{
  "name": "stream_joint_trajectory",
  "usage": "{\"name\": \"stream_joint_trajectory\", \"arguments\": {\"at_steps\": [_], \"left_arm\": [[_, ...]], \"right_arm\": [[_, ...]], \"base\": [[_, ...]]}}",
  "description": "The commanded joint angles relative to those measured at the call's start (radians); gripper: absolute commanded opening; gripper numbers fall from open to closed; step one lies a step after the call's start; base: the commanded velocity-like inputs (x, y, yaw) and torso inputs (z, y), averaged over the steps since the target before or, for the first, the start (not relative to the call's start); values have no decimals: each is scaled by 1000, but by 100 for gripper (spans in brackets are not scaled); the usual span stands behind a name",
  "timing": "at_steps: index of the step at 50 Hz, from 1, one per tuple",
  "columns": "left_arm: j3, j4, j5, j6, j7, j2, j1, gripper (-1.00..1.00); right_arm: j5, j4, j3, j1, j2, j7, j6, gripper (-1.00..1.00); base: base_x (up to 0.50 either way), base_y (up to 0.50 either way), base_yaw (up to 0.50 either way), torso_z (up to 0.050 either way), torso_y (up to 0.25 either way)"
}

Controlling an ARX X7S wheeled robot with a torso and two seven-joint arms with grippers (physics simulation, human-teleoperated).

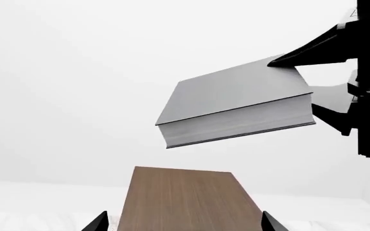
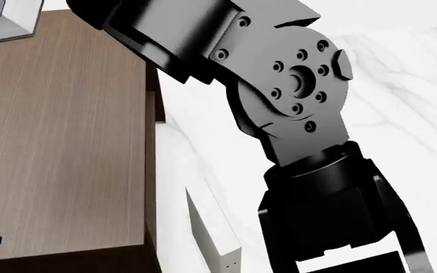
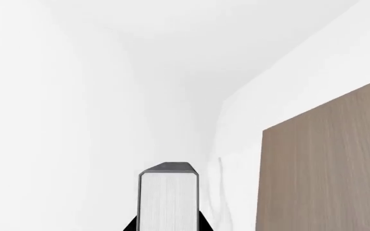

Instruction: Pick up the book in the middle and place it on the cabinet shelf.

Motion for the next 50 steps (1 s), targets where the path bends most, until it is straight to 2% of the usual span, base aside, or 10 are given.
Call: {"name": "stream_joint_trajectory", "arguments": {"at_steps": [1, 25, 50], "left_arm": [[-6, -1, -6, 6, -2, -6, 1, 100], [-5, 4, -14, 6, -17, -11, -2, 100], [-13, -11, -16, 28, -7, -21, 7, 100]], "right_arm": [[73, 2, -116, 0, 0, -73, -92, -100], [135, 84, -378, 19, 2, -151, -158, -100], [153, 123, -492, 10, 10, -198, -198, -100]], "base": [[0, 0, 0, 0, 0], [0, 0, 0, 0, 1], [0, 0, 0, 0, 1]]}}
